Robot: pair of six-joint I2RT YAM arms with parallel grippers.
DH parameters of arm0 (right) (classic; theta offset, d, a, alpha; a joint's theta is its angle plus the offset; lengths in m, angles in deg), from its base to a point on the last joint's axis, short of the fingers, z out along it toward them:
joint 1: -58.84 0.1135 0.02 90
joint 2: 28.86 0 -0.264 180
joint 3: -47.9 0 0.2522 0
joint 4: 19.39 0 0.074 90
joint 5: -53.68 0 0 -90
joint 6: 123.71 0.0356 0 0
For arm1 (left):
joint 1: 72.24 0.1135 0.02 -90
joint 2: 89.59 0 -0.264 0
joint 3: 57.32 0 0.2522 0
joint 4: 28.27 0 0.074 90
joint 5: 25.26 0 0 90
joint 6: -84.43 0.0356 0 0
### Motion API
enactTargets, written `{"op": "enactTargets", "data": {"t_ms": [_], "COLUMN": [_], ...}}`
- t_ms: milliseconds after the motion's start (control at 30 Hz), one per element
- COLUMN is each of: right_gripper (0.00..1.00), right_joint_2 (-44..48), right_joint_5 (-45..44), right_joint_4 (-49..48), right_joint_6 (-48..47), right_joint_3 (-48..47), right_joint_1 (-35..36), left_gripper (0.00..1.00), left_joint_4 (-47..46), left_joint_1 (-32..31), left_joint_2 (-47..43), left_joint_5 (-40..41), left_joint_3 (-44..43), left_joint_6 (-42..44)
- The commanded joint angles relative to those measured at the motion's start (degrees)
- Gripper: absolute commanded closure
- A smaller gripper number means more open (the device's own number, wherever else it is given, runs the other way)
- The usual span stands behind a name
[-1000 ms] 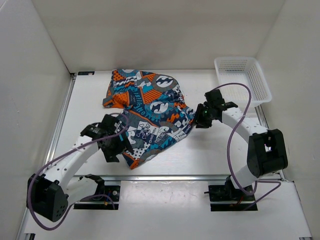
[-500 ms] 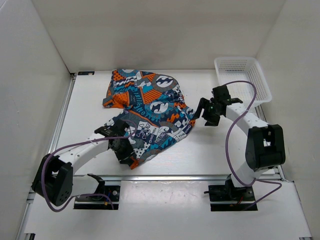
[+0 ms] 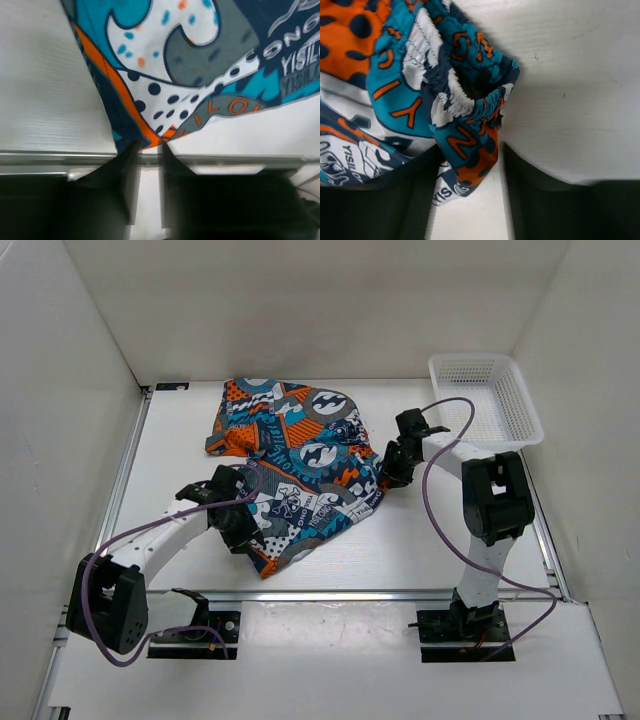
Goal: Fold and stack the shorts
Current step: Flatten the shorts out
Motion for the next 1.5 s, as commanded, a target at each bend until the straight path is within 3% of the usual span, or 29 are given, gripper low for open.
{"op": "enactTargets", "data": {"t_ms": [0,33,100,133,200,333,400,500,567,600,633,733,900,1000,1167,1267,1400,1467], "right_gripper": [0.60,0.68,0.85,0.89,0.97,0.98,0.98,0.98,0.98,0.98,0.98,0.98,1.00,1.00,1.00,1.00,1.00,1.00], "right_joint_2": [-0.46,-0.46,-0.98,-0.98,-0.98,-0.98,-0.98,-0.98,-0.46,-0.46,-0.46,0.07,0.07,0.07,2.52,8.14,16.23,19.04], "right_joint_5": [-3.44,-3.97,-3.97,-3.97,-3.44,-3.44,-3.44,-2.92,-2.92,-2.92,-2.92,-2.92,-1.77,-1.25,0.95,2.36,1.57,0.43], "right_joint_4": [0.03,0.03,0.03,0.03,0.03,0.03,0.03,0.03,0.03,0.03,0.03,0.03,0.03,1.87,3.54,-0.05,-2.26,-2.87], "right_joint_6": [1.32,1.32,1.32,1.32,1.32,1.32,1.32,1.32,1.32,1.32,1.32,1.32,1.32,1.32,1.94,2.47,2.47,1.85], "right_joint_3": [-2.59,-2.60,-2.60,-2.60,-3.12,-3.12,-3.12,-3.12,-3.12,-3.12,-3.12,-3.12,-4.08,-9.08,-20.77,-20.01,-11.85,-5.19], "right_joint_1": [0.58,0.58,0.58,0.58,1.10,1.11,1.11,1.11,1.11,1.11,1.11,1.11,1.11,1.11,1.11,1.11,1.64,2.25], "left_gripper": [0.48,0.30,0.10,0.02,0.02,0.11,0.21,0.26,0.36,0.42,0.59,0.89,0.89,0.89,0.89,0.89,0.89,0.89], "left_joint_4": [1.26,1.26,1.26,1.26,0.65,-0.76,-2.33,-3.13,-3.13,-3.13,-3.66,-3.66,-2.26,1.78,13.88,16.81,17.43,16.03], "left_joint_1": [-0.19,-1.24,-1.77,-3.25,-4.22,-5.38,-5.99,-5.99,-5.99,-5.99,-5.99,-5.99,1.18,5.95,14.12,17.82,20.37,20.38], "left_joint_2": [-1.55,-1.55,-1.55,-1.55,0.11,1.44,2.66,5.12,5.75,6.27,6.27,6.27,7.41,9.52,13.13,11.74,5.76,2.95], "left_joint_5": [-1.23,-1.75,-2.54,-3.07,-3.07,-3.07,-3.07,-3.07,-2.55,-1.76,-1.23,-0.53,2.81,5.97,10.98,11.78,8.11,5.55], "left_joint_3": [-0.88,-0.18,0.61,1.32,1.93,2.64,2.64,2.64,2.64,2.64,2.12,0.89,-4.46,-14.55,-40.83,-49.79,-46.07,-37.15], "left_joint_6": [0.85,-0.11,-0.65,-1.17,-1.87,-3.01,-3.02,-3.02,-3.02,-3.02,-3.02,-3.02,2.33,7.25,14.11,15.43,16.84,16.84]}}
